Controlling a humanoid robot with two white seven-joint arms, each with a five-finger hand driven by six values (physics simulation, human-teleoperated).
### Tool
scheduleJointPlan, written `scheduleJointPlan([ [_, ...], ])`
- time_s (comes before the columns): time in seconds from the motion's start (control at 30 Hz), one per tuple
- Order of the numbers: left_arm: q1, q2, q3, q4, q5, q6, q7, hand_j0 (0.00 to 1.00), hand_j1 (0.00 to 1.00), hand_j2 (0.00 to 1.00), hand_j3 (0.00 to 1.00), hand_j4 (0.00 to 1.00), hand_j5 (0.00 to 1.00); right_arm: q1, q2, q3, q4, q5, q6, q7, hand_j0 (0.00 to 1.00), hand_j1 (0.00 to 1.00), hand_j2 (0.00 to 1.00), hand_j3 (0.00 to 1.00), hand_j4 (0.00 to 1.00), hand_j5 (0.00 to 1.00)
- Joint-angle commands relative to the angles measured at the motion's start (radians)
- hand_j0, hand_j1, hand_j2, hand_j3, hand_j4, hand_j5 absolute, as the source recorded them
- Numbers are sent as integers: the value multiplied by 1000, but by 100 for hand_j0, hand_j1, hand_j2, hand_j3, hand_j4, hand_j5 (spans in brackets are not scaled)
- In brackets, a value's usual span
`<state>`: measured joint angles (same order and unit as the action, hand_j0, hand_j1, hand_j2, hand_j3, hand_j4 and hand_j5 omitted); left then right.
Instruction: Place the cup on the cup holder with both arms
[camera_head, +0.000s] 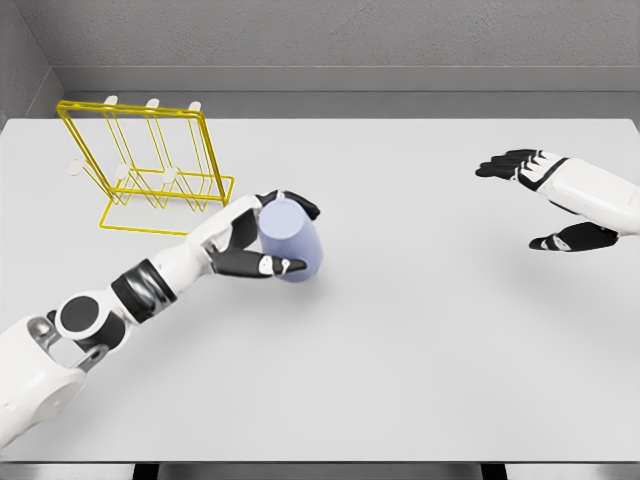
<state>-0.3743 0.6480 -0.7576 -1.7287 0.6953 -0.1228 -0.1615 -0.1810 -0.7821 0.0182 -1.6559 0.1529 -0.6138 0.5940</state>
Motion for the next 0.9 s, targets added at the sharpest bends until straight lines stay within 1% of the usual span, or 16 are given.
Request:
scheduleJointPlan([
  [0.0,0,38,27,-28,16,0,0,61,61,61,61,61,61,0,-2,0,-7,-7,3,0,100,100,100,100,100,100],
  [0.1,-3,79,72,-46,39,0,0,61,61,61,61,61,61,2,0,0,-7,-7,3,0,100,100,100,100,100,100],
  [0.2,-14,97,84,-51,52,0,0,61,61,61,61,61,61,5,0,-1,-7,-9,3,0,100,100,100,100,100,100],
  [0.3,-18,119,110,-52,64,0,0,61,61,61,61,61,61,5,-2,-1,-7,-9,3,0,100,100,100,100,100,100],
  [0.53,-26,145,139,-52,67,0,0,61,61,61,61,61,61,6,-2,-1,-9,-9,3,0,100,100,100,100,100,100],
  [0.57,-26,150,141,-52,81,0,0,61,61,61,61,61,61,6,0,-1,-9,-9,3,0,100,100,100,100,100,100],
  [0.7,-34,163,149,-51,87,-1,2,62,62,62,62,62,62,6,-2,-1,-9,-9,3,0,100,100,100,100,100,100],
  [0.73,-34,165,167,-49,89,0,2,62,62,62,62,62,62,6,-2,-1,-10,-9,3,0,100,100,100,100,100,100],
  [0.77,-34,179,172,-49,102,0,0,62,62,62,62,62,62,6,-2,-1,-9,-9,3,0,100,100,100,100,100,100],
  [0.87,-34,193,185,-43,108,0,0,62,62,62,62,62,62,6,-2,-1,-9,-9,3,0,100,100,100,100,100,100],
])
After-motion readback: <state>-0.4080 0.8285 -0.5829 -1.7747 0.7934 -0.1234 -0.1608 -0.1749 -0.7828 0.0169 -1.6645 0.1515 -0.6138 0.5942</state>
